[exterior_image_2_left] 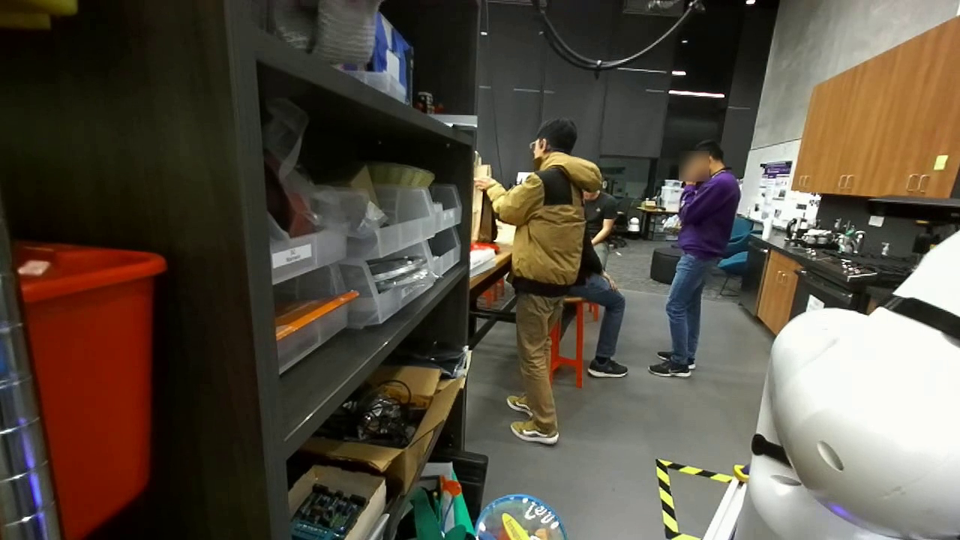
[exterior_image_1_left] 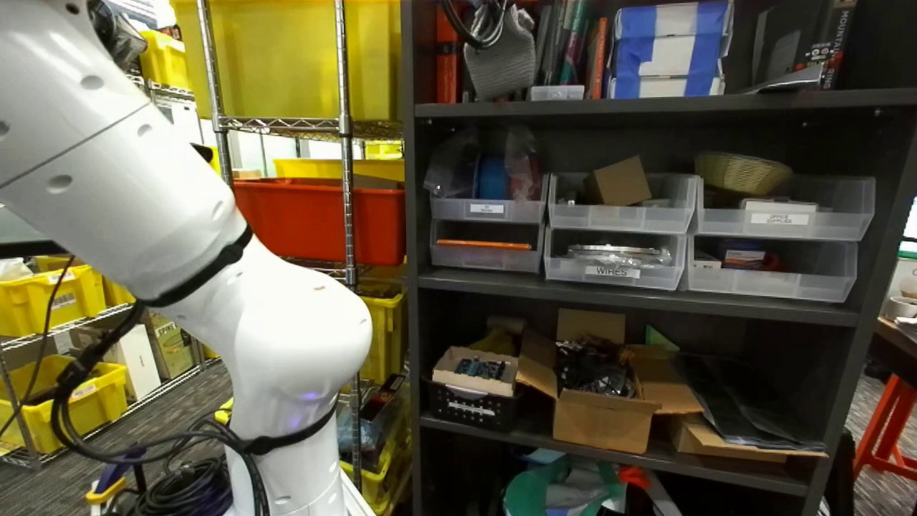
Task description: Put the grey towel in the middle top transparent tray
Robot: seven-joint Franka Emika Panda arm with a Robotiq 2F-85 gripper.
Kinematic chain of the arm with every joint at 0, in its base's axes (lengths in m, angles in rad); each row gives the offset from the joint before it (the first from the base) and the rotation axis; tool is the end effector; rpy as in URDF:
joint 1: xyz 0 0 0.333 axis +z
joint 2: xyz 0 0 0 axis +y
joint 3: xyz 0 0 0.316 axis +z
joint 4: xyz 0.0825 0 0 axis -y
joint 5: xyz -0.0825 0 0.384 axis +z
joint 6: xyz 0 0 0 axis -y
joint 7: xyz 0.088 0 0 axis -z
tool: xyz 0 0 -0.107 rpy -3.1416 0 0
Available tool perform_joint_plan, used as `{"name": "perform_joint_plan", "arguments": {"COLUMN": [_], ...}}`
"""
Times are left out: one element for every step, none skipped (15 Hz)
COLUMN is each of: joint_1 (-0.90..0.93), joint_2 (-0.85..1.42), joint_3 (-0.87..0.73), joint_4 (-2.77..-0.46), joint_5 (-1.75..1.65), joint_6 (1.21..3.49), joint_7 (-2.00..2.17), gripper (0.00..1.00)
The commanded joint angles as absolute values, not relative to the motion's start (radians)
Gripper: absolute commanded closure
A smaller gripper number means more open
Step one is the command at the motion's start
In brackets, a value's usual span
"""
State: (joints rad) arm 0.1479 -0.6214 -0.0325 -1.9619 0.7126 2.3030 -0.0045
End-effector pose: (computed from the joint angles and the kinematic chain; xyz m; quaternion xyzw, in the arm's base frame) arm 0.3719 0.0497 0.8220 -0.8316 0.0385 -0.4119 0.3704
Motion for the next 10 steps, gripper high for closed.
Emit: {"name": "perform_joint_plan", "arguments": {"joint_1": [0.191,0.192,0.189,0.184,0.178,0.172,0.165,0.16,0.151,0.14], "joint_2": [-0.756,-0.778,-0.799,-0.815,-0.825,-0.832,-0.837,-0.838,-0.839,-0.841], "joint_3": [-0.119,-0.14,-0.157,-0.174,-0.19,-0.204,-0.219,-0.233,-0.243,-0.259], "joint_4": [-2.094,-2.116,-2.136,-2.153,-2.168,-2.181,-2.191,-2.201,-2.208,-2.219], "joint_5": [0.853,0.895,0.933,0.97,1.008,1.046,1.084,1.124,1.157,1.186], "joint_6": [2.351,2.353,2.348,2.34,2.336,2.331,2.321,2.315,2.305,2.288], "joint_7": [-0.137,-0.171,-0.201,-0.228,-0.253,-0.273,-0.287,-0.303,-0.318,-0.33], "gripper": [0.98,0.98,0.98,0.98,0.98,0.98,0.98,0.98,0.98,0.98]}}
